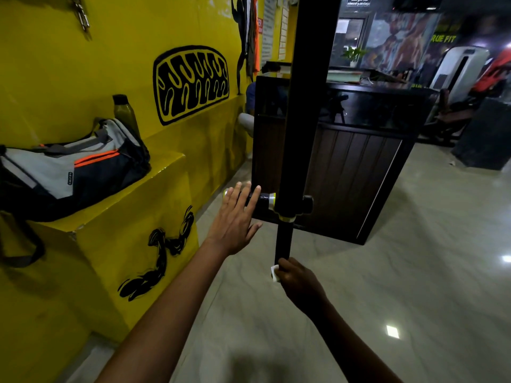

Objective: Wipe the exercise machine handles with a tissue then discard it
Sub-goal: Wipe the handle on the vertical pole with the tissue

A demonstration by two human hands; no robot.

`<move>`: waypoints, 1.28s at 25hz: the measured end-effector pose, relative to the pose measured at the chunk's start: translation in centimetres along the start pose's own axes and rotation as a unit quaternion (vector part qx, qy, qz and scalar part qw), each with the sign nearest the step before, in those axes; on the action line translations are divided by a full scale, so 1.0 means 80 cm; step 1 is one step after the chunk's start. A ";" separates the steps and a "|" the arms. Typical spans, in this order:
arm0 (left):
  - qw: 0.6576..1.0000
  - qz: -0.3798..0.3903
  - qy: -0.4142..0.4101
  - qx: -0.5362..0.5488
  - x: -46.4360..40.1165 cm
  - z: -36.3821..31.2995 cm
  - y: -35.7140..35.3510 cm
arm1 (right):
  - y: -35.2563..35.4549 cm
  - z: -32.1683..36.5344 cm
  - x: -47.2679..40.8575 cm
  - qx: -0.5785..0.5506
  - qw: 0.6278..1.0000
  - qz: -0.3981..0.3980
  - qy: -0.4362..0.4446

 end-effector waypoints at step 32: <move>0.999 0.041 0.024 0.018 0.000 -0.008 0.007 | 0.092 -0.036 -0.005 -0.167 0.916 -0.222 -0.290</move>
Point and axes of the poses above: each hand's wrist, its own x-axis away from the middle knuckle, its own y-axis out of the back of the hand, z = x × y, the point moved 9 cm from there along -x, towards the middle knuckle, and after that the axes turned 12 degrees about x, right-handed, at the moved point
